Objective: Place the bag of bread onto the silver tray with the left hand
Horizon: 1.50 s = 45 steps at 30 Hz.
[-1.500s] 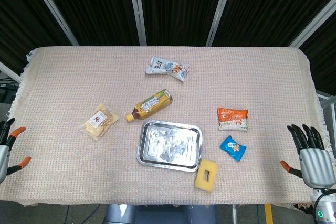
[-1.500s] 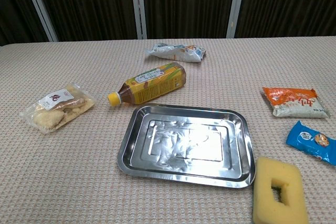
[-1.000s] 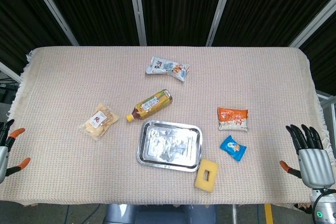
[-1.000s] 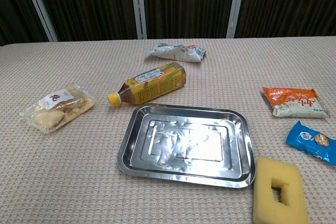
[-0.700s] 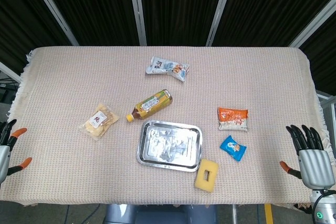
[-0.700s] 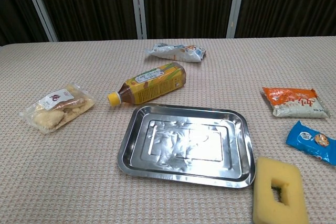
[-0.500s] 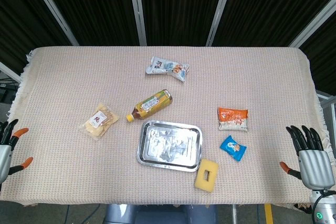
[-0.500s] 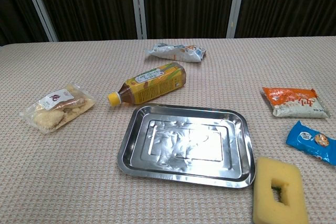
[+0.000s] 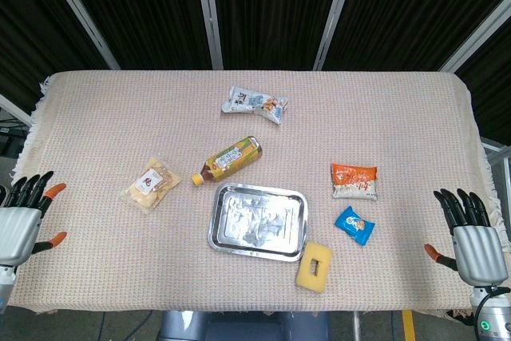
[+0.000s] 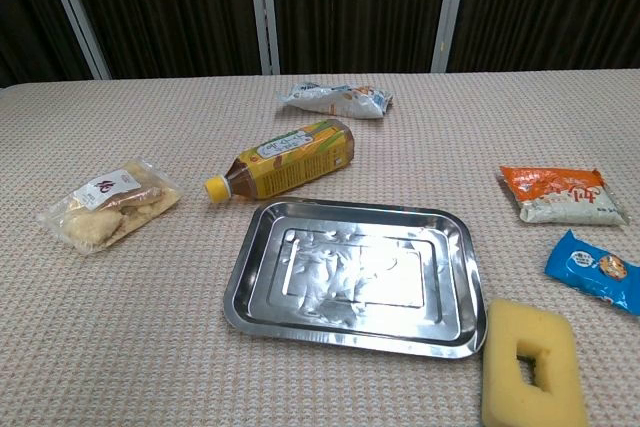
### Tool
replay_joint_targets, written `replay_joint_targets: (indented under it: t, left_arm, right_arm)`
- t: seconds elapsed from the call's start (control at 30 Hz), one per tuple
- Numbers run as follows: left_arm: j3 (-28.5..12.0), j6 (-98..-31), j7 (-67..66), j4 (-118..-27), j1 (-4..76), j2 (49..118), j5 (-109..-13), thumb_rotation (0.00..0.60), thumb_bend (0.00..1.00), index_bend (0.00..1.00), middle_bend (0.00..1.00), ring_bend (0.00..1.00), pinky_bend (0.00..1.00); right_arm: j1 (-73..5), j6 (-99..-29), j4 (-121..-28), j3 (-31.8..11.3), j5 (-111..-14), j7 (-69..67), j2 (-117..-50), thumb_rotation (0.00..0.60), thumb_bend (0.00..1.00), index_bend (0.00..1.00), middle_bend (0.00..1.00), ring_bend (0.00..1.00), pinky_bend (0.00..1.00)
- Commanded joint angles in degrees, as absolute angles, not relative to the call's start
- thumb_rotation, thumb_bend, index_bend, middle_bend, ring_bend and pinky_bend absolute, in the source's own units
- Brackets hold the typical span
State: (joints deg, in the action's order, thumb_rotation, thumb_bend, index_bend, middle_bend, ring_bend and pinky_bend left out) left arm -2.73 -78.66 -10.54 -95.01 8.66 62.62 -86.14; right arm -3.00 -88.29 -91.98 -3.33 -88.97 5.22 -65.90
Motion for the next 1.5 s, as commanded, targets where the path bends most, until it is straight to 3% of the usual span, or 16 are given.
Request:
replay_joint_targets:
  t: [0.03, 0.23, 0.57, 0.8, 1.1, 1.2, 1.27, 1.37, 1.5]
  left_arm:
    - [-3.55, -73.51, -11.75, -95.65, 12.22, 61.67, -85.27, 0.6, 0.12, 0.09, 0.0, 0.0, 0.0]
    - [-5.1, -62.38, -14.36, -95.08, 19.16, 62.28, -81.6, 0.599, 0.08, 0.0, 0.0, 0.0, 0.0]
    - [-7.06, -47.03, -18.43, -87.11, 30.03, 70.3, -74.27, 0.6, 0.08, 0.0, 0.0, 0.0, 0.0]
    - [-7.94, -40.84, -20.44, -82.12, 35.0, 75.65, -68.88, 0.599, 0.08, 0.0, 0.0, 0.0, 0.0]
    - [-8.57, -39.15, -20.7, -78.0, 38.18, 80.7, -64.05, 0.6, 0.08, 0.01, 0.0, 0.0, 0.0]
    - [-8.71, -38.98, -20.11, -76.3, 38.98, 82.29, -63.29, 0.6, 0.09, 0.07, 0.0, 0.0, 0.01]
    - [-8.74, -38.92, -19.69, -75.36, 39.39, 83.09, -63.15, 0.6, 0.17, 0.18, 0.03, 0.04, 0.13]
    - [-9.07, -39.94, -18.28, -73.93, 39.71, 84.57, -63.68, 0.6, 0.34, 0.36, 0.19, 0.22, 0.35]
    - [-9.57, -44.68, -13.74, -72.27, 38.5, 86.5, -66.96, 0.6, 0.41, 0.5, 0.32, 0.33, 0.44]
  right_arm:
    - [-2.86, -88.33, -91.84, -3.26, -88.84, 5.05, -65.89, 0.6, 0.07, 0.09, 0.09, 0.0, 0.06]
    - [-2.32, -89.06, -91.63, -3.15, -88.8, 4.62, -65.92, 0.6, 0.07, 0.09, 0.09, 0.0, 0.06]
    - [-1.89, -89.65, -91.66, -3.12, -88.87, 4.59, -65.76, 0.6, 0.07, 0.09, 0.09, 0.0, 0.06]
    - [-1.65, -90.13, -91.65, -3.25, -88.83, 4.55, -65.9, 0.6, 0.07, 0.09, 0.09, 0.0, 0.06]
    - [-1.16, -90.55, -91.41, -3.3, -88.43, 4.24, -65.89, 0.6, 0.07, 0.1, 0.09, 0.0, 0.06]
    - [-1.27, -90.48, -91.28, -3.35, -88.57, 4.06, -66.03, 0.6, 0.07, 0.1, 0.09, 0.0, 0.06]
    - [-1.3, -90.46, -91.18, -3.35, -88.66, 3.96, -66.16, 0.6, 0.07, 0.1, 0.09, 0.0, 0.06]
    - [-1.23, -90.48, -90.98, -3.35, -88.57, 3.75, -66.28, 0.6, 0.07, 0.11, 0.09, 0.0, 0.06]
    - [-0.94, -90.93, -90.31, -3.62, -88.14, 2.95, -66.69, 0.6, 0.07, 0.11, 0.1, 0.0, 0.06]
